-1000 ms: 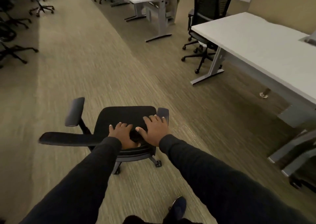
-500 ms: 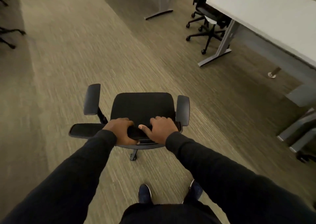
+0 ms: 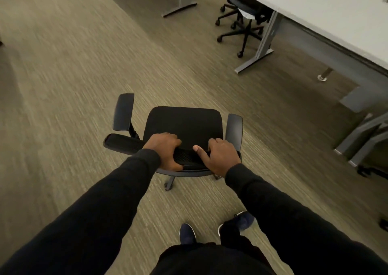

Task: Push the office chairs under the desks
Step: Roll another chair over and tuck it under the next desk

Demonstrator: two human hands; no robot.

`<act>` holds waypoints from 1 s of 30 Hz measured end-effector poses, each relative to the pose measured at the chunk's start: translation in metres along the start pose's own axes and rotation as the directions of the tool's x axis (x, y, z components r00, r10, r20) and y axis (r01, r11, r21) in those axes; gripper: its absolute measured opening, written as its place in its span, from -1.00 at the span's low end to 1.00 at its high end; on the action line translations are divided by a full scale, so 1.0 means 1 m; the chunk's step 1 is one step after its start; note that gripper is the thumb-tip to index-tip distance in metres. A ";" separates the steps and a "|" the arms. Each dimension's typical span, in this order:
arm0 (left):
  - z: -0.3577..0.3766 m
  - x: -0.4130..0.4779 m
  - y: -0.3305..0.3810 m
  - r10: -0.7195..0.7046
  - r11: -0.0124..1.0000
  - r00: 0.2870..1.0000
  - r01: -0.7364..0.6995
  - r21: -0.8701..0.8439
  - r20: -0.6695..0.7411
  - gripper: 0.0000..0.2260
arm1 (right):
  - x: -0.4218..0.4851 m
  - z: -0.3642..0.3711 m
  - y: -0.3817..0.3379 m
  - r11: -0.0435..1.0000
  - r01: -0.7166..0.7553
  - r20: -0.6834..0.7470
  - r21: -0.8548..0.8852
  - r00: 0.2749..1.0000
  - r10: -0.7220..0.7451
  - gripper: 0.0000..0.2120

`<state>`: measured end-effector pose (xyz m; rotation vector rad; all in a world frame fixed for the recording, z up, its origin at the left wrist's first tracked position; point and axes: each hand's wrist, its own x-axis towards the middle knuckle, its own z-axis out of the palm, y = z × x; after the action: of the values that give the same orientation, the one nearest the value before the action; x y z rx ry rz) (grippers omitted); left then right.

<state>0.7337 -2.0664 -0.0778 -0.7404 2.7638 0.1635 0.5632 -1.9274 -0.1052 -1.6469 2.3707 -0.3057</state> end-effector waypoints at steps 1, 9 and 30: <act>-0.001 0.002 0.000 0.009 1.000 1.000 -0.009 0.004 -0.004 -0.44 | 0.000 -0.001 0.000 1.000 -0.003 -0.005 0.002 1.000 0.003 -0.43; -0.016 0.063 0.005 0.149 0.987 0.989 -0.148 0.061 0.000 -0.45 | 0.015 -0.008 0.032 0.989 -0.146 -0.073 -0.006 0.987 0.146 -0.42; -0.083 0.329 0.092 0.326 0.941 0.945 -0.325 0.092 -0.001 -0.39 | 0.123 -0.076 0.239 0.940 -0.342 -0.209 0.008 0.918 0.336 -0.38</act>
<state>0.3944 -2.1574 -0.0912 -0.2574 2.8681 0.0964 0.2859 -1.9585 -0.1146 -1.2298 2.7712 -0.3948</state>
